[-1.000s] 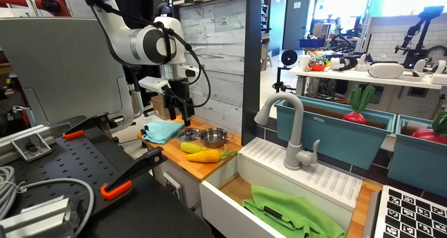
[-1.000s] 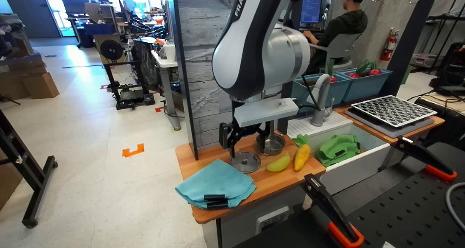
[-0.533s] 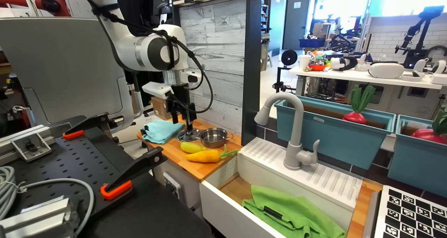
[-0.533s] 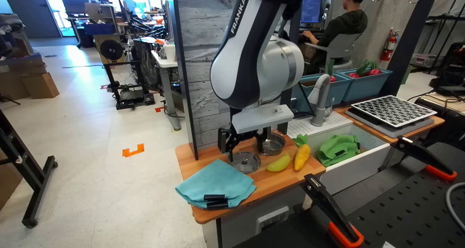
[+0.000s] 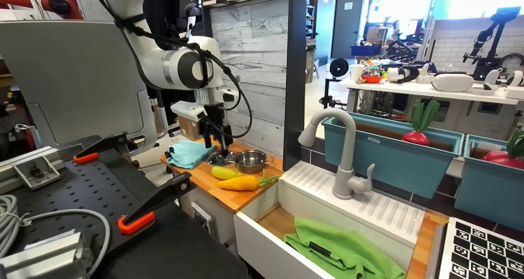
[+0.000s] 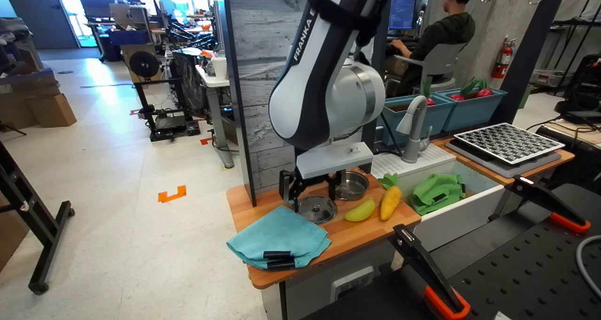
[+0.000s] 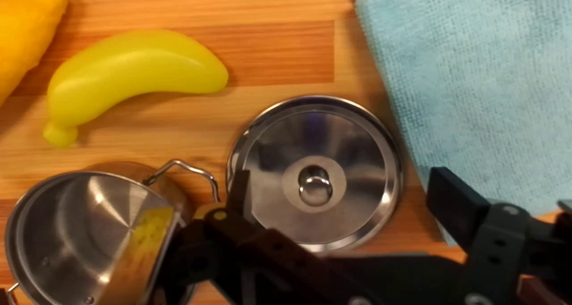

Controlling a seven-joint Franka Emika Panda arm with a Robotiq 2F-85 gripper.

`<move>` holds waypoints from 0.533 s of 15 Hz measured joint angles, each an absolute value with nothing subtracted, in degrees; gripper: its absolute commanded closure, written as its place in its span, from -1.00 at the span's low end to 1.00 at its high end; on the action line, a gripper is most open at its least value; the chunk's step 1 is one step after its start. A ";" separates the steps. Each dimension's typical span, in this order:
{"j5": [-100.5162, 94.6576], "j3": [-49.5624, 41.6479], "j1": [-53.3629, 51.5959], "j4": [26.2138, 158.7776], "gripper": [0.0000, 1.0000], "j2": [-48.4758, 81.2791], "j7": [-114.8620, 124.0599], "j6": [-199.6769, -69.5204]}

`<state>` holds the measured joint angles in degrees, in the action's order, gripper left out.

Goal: Pick the lid and put it on the pot

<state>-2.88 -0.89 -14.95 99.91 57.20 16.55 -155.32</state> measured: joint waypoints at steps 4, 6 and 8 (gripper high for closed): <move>-2.86 -0.89 -14.95 98.58 -0.45 58.38 16.54 -155.27; -2.85 -0.86 -14.95 98.06 -0.11 58.83 16.50 -155.26; -2.84 -0.84 -14.95 97.68 0.15 59.12 16.48 -155.26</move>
<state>-2.84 -0.84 -14.95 97.68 59.12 16.48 -155.26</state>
